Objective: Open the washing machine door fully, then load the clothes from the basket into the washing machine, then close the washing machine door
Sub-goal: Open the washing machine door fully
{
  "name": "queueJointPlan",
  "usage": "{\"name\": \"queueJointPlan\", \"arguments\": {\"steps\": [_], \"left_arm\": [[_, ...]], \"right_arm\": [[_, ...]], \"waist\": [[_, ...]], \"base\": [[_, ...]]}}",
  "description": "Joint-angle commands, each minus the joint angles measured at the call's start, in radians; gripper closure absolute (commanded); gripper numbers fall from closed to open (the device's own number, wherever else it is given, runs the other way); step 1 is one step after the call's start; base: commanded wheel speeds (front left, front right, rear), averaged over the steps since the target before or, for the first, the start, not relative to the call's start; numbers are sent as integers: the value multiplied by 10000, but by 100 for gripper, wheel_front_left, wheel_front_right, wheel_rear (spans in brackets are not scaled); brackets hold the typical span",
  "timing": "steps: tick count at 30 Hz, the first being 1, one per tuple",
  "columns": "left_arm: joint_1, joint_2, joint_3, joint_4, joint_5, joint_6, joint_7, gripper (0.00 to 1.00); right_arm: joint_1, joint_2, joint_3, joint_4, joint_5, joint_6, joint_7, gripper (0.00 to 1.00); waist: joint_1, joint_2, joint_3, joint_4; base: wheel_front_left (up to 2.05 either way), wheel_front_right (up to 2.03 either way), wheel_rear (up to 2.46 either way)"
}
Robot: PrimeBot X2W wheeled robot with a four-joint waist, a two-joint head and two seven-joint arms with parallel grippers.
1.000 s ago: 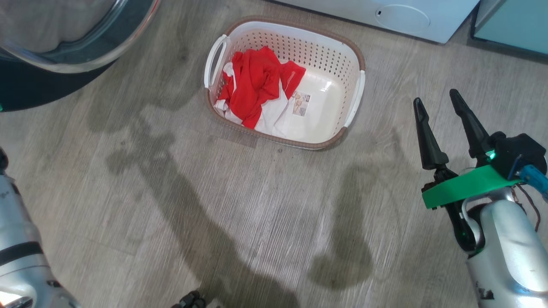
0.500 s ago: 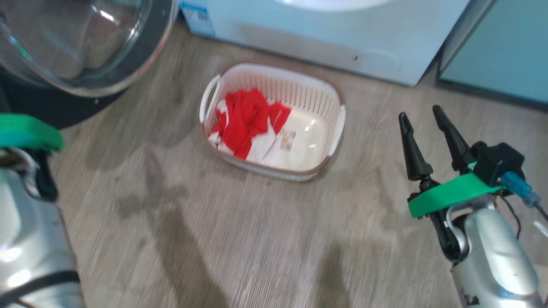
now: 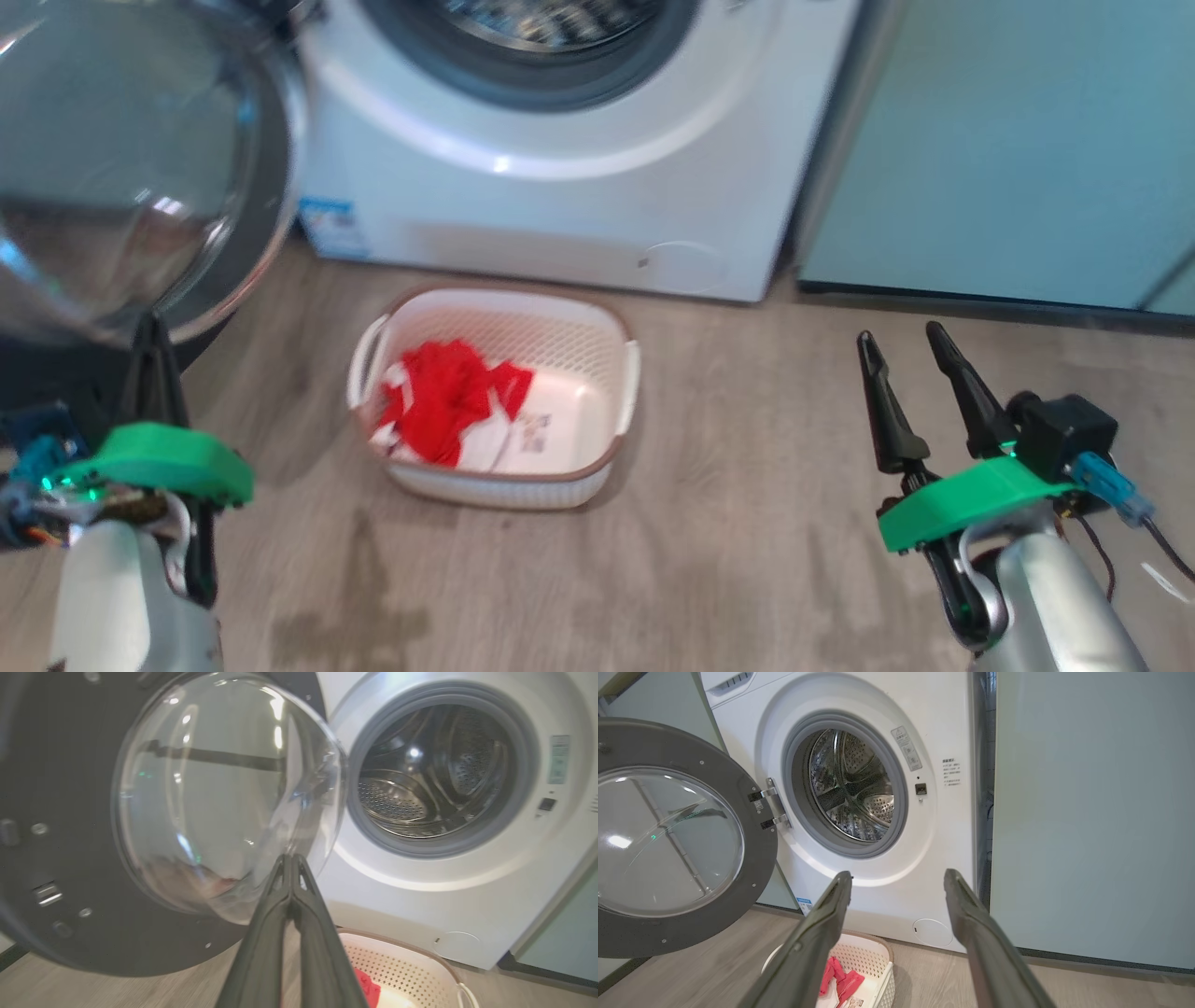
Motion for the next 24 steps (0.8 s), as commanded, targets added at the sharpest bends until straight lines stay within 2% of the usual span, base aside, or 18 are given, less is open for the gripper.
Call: {"name": "queueJointPlan", "arguments": {"steps": [1,9,16,24], "left_arm": [[-141,192,110,-535,-114,-31,-51,100],[840,94,-601,-1603,-829,63,-51,100],[1784,88,-1916,-2687,-2004,680,-51,100],[2661,87,-2965,-3304,-2363,1154,-51,100]], "right_arm": [[-139,56,152,-421,-1,0,-92,0],[158,110,-93,-772,21,0,-92,0],[499,147,-400,-1112,91,0,-93,0],[702,165,-548,-1273,120,0,-93,0]], "waist": [[0,-1,-483,-683],[0,-1,-694,-1416],[0,-1,-798,-1779],[0,-1,-851,-1936]], "base": [[0,0,0],[0,0,0],[0,0,0],[0,0,0]]}}
